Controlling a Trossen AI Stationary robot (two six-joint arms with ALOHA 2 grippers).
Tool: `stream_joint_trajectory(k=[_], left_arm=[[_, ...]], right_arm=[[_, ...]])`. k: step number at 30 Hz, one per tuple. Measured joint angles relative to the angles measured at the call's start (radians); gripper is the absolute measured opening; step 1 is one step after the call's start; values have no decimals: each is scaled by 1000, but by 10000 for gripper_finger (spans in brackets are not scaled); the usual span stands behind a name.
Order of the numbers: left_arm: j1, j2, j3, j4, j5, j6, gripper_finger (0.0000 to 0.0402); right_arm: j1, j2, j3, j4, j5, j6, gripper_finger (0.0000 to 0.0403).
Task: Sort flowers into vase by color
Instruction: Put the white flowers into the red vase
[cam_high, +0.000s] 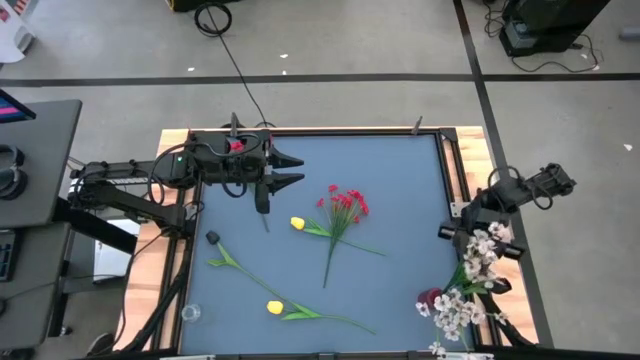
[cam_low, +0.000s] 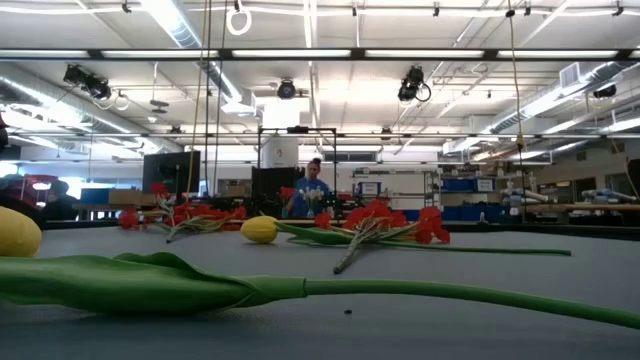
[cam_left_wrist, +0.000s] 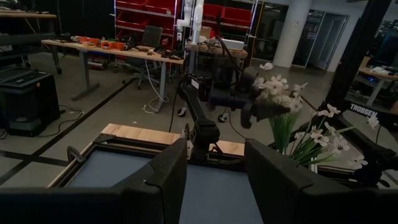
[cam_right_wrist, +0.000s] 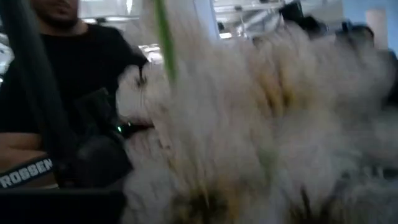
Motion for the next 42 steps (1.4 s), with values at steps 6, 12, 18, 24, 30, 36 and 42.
stream_joint_trajectory(k=[6, 12, 18, 24, 30, 36, 42], left_arm=[[0, 0, 0, 0, 0, 0, 167], [0, 0, 0, 0, 0, 0, 167], [0, 0, 0, 0, 0, 0, 167], [0, 0, 0, 0, 0, 0, 167], [0, 0, 0, 0, 0, 0, 167], [0, 0, 0, 0, 0, 0, 167], [0, 0, 0, 0, 0, 0, 167]], right_arm=[[0, 33, 0, -20, -1, 3, 87], [1, 53, 0, -47, -56, -8, 16], [1, 19, 0, 35, -89, 9, 74], [1, 16, 0, 97, -31, 28, 194], [0, 44, 0, -10, -61, -3, 250], [-3, 16, 26, 51, -62, 7, 253], [-27, 12, 137, 54, -57, -10, 254]])
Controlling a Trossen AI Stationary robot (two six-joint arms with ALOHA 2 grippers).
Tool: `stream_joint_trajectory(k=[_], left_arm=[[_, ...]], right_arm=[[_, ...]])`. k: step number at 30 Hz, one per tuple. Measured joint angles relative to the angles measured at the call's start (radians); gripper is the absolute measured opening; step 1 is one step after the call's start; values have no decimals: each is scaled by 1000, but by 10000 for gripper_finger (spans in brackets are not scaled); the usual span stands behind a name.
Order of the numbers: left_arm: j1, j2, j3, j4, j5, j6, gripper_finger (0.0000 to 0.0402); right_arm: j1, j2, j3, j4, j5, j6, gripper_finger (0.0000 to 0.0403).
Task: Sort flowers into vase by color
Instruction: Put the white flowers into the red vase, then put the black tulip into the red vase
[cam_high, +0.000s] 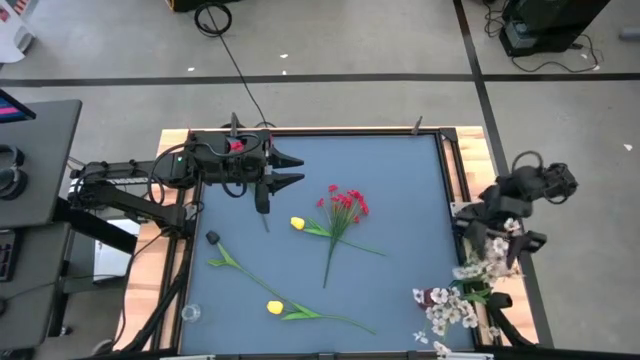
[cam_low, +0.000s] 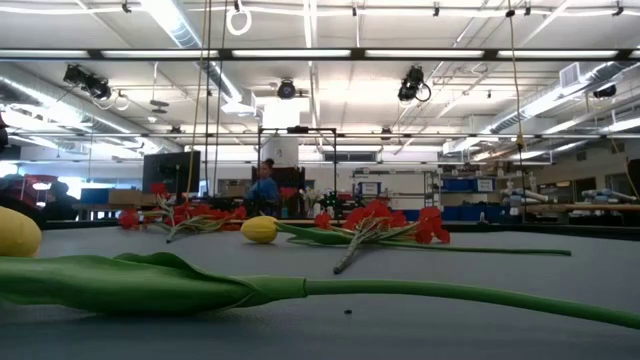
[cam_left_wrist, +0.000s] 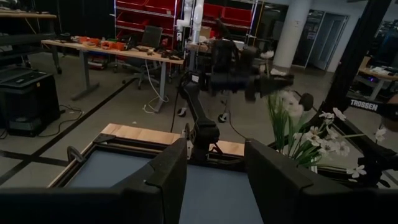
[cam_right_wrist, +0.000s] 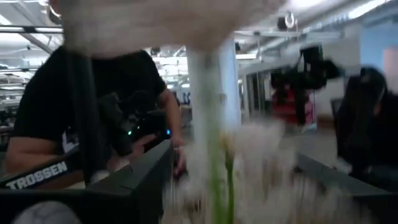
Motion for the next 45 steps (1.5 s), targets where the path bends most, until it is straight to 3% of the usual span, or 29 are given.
stream_joint_trajectory(k=[5, 11, 16, 20, 24, 27, 29, 34, 41, 45], left_arm=[[0, 0, 0, 0, 0, 0, 167], [0, 0, 0, 0, 0, 0, 167], [0, 0, 0, 0, 0, 0, 167], [0, 0, 0, 0, 0, 0, 167], [0, 0, 0, 0, 0, 0, 167], [0, 0, 0, 0, 0, 0, 167], [0, 0, 0, 0, 0, 0, 167], [0, 0, 0, 0, 0, 0, 167], [0, 0, 0, 0, 0, 0, 167], [0, 0, 0, 0, 0, 0, 167]], right_arm=[[-25, 0, 67, -1, -10, -14, 251], [-32, 0, 104, -9, -138, -82, 216], [-41, 0, 157, -202, -178, -209, 199], [-62, 0, 218, -446, -71, -417, 200], [-76, 0, 245, -572, 184, -506, 199], [-78, 0, 248, -547, 351, -477, 199], [-78, 0, 248, -504, 389, -458, 200], [-77, 0, 249, -387, 385, -378, 201], [-77, 0, 249, -183, 283, -215, 202], [-77, 1, 250, -121, 323, -169, 202]])
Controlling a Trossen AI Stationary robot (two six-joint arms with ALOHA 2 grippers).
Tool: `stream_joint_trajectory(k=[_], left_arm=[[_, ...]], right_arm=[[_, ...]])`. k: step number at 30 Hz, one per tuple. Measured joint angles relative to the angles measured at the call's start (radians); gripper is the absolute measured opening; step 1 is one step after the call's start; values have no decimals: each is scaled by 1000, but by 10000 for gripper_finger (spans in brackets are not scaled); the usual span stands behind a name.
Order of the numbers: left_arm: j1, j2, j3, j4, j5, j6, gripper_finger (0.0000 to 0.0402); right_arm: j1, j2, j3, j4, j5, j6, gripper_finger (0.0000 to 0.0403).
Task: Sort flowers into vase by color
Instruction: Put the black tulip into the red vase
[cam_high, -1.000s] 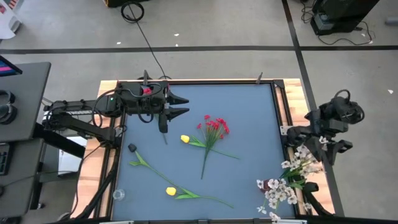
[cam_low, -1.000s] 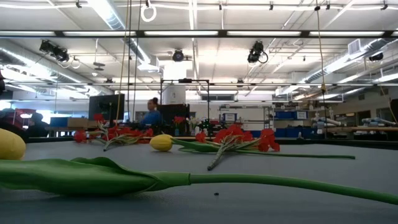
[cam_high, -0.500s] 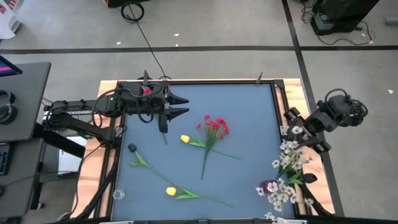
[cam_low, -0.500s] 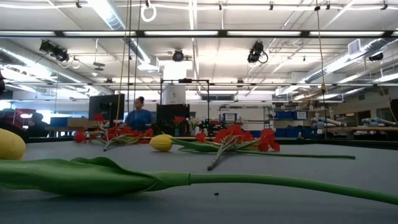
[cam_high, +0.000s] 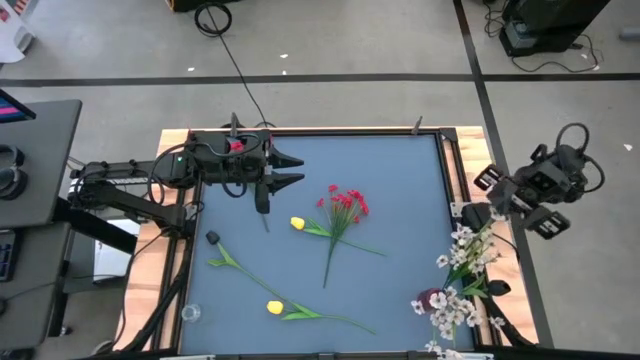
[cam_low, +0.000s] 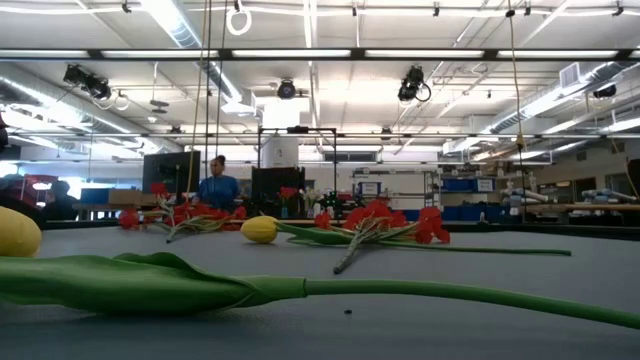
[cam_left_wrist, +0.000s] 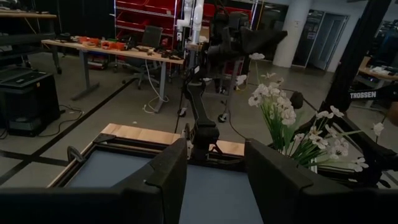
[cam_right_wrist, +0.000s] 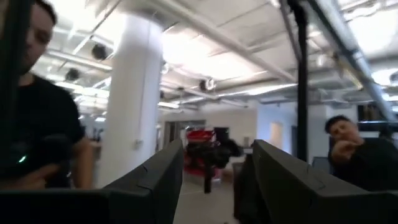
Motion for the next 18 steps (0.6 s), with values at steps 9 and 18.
stream_joint_trajectory(k=[9, 18], left_arm=[[0, 0, 0, 0, 0, 0, 167], [0, 0, 0, 0, 0, 0, 167]], right_arm=[[0, 130, 22, -21, 234, 20, 201], [-28, 403, 227, -186, 467, -30, 201]])
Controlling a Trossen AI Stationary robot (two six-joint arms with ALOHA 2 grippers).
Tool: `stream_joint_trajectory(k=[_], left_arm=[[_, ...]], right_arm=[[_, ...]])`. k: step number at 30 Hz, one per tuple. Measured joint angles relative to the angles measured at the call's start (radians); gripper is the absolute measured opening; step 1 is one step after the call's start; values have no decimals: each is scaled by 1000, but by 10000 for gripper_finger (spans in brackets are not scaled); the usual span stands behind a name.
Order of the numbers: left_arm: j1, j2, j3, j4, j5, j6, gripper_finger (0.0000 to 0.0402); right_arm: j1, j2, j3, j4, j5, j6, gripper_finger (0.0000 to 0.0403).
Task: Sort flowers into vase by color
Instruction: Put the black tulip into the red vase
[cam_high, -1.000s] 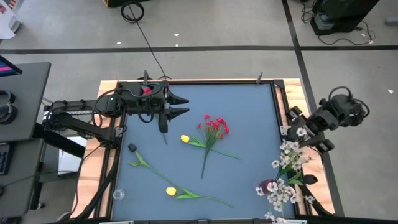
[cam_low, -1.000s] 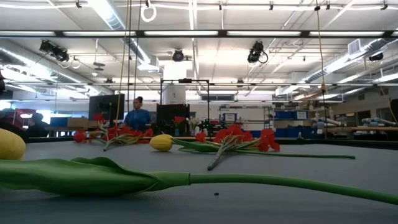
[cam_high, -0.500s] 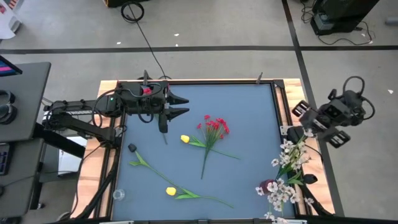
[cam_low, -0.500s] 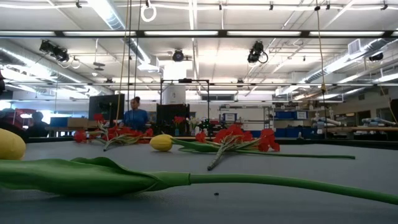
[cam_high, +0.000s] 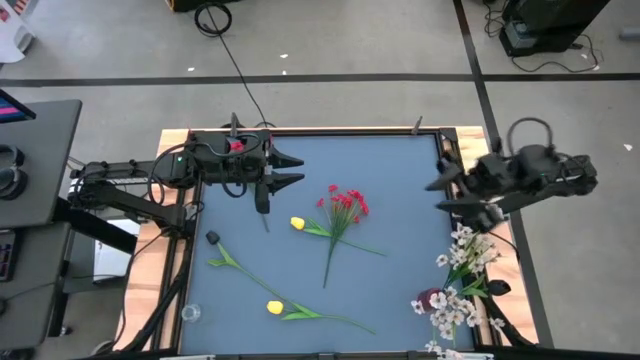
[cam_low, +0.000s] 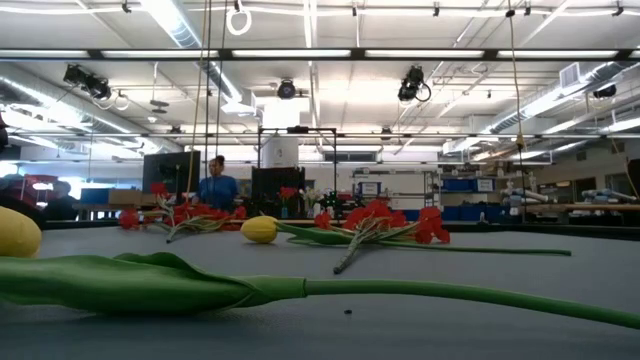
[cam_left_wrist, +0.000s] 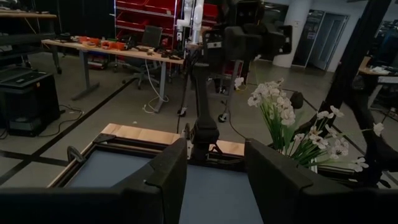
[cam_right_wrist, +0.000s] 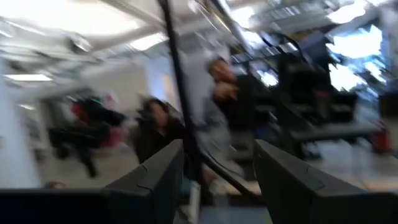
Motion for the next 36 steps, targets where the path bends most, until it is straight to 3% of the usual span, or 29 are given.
stream_joint_trajectory(k=[7, 12, 29, 36], left_arm=[[0, 0, 0, 0, 0, 0, 167], [0, 0, 0, 0, 0, 0, 167], [0, 0, 0, 16, 0, 0, 167], [0, -1, 0, 14, 20, -8, 167]], right_arm=[[-80, 205, 105, -49, 31, 20, 201], [-132, 280, 136, -46, 24, -6, 201], [-262, 281, 137, -15, 53, 88, 196], [-287, 263, 137, -33, 130, 196, 185]])
